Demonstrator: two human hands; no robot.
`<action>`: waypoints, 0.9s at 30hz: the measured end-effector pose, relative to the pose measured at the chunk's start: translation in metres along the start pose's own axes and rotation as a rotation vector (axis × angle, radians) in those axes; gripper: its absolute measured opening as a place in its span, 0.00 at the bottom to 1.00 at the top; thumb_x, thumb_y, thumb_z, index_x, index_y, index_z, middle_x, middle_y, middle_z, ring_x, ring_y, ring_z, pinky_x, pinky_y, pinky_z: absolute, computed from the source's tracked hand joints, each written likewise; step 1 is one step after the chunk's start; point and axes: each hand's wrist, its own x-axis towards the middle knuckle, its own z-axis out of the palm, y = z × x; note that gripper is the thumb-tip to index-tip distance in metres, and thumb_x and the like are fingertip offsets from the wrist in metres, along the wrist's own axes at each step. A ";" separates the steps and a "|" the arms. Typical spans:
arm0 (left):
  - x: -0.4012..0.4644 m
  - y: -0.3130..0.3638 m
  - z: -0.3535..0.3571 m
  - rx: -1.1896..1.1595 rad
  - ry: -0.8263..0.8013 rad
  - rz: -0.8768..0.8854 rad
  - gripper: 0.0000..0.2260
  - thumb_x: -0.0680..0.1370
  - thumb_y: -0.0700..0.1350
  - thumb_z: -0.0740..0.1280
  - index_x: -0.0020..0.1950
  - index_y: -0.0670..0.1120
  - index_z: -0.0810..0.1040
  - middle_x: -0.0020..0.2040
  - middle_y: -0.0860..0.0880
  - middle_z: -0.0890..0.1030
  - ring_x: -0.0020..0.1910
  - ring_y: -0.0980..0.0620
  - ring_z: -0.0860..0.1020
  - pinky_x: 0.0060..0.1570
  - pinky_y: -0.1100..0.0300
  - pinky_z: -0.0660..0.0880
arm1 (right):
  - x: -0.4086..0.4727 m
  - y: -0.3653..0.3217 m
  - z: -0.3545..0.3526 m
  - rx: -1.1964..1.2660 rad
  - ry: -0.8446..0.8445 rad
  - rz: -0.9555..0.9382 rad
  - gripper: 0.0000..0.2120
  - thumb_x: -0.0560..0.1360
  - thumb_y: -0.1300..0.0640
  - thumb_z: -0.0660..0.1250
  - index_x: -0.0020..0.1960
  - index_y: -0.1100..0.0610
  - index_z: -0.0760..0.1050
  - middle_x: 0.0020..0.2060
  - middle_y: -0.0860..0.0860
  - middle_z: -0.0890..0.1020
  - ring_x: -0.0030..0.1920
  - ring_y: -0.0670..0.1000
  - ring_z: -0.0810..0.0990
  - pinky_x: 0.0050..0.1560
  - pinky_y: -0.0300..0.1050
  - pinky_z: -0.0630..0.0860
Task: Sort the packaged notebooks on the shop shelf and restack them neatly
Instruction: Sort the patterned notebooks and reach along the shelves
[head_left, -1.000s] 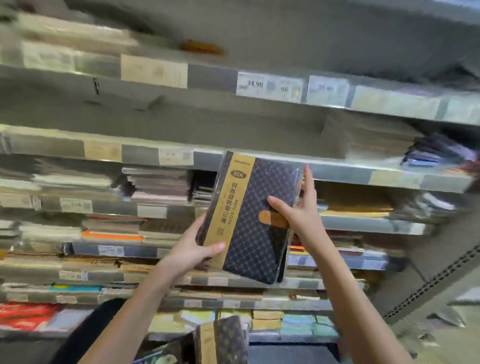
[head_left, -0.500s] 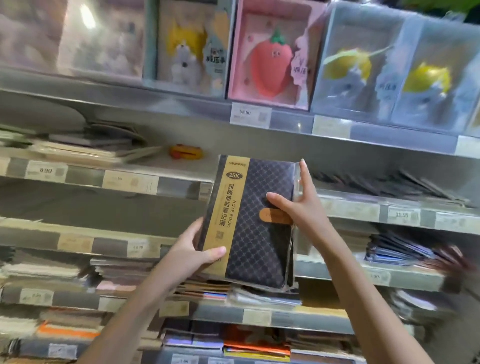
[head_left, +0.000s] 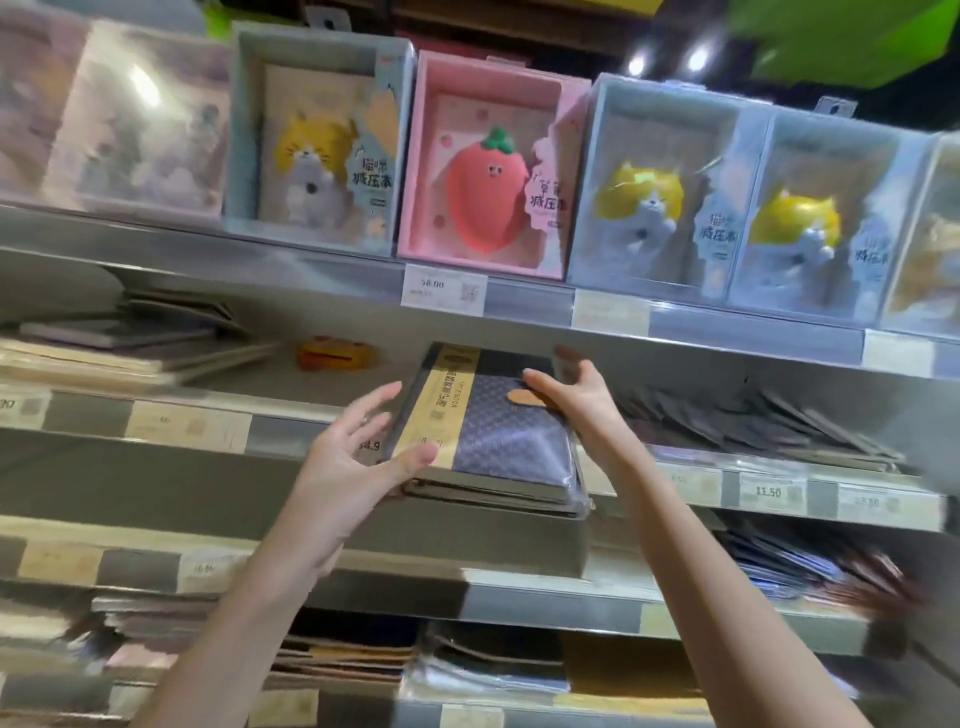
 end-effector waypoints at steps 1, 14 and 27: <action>-0.001 0.001 0.002 -0.007 0.005 0.007 0.31 0.59 0.50 0.75 0.60 0.63 0.73 0.61 0.55 0.75 0.65 0.60 0.69 0.62 0.55 0.68 | 0.001 0.000 -0.001 0.030 -0.015 -0.006 0.30 0.70 0.52 0.73 0.68 0.57 0.66 0.63 0.51 0.73 0.62 0.50 0.74 0.64 0.47 0.71; 0.023 -0.002 0.016 0.081 0.064 0.177 0.26 0.76 0.44 0.68 0.66 0.68 0.64 0.69 0.56 0.68 0.69 0.58 0.65 0.66 0.55 0.66 | -0.081 -0.038 -0.027 -0.099 -0.113 -0.432 0.18 0.75 0.44 0.61 0.64 0.43 0.71 0.69 0.38 0.66 0.68 0.36 0.64 0.65 0.32 0.64; 0.062 -0.012 0.071 1.079 0.198 0.218 0.21 0.80 0.53 0.58 0.72 0.52 0.62 0.59 0.46 0.78 0.59 0.44 0.73 0.59 0.53 0.65 | -0.042 0.039 -0.012 -0.687 0.205 -0.538 0.19 0.78 0.54 0.62 0.68 0.46 0.68 0.70 0.58 0.66 0.63 0.59 0.71 0.47 0.54 0.79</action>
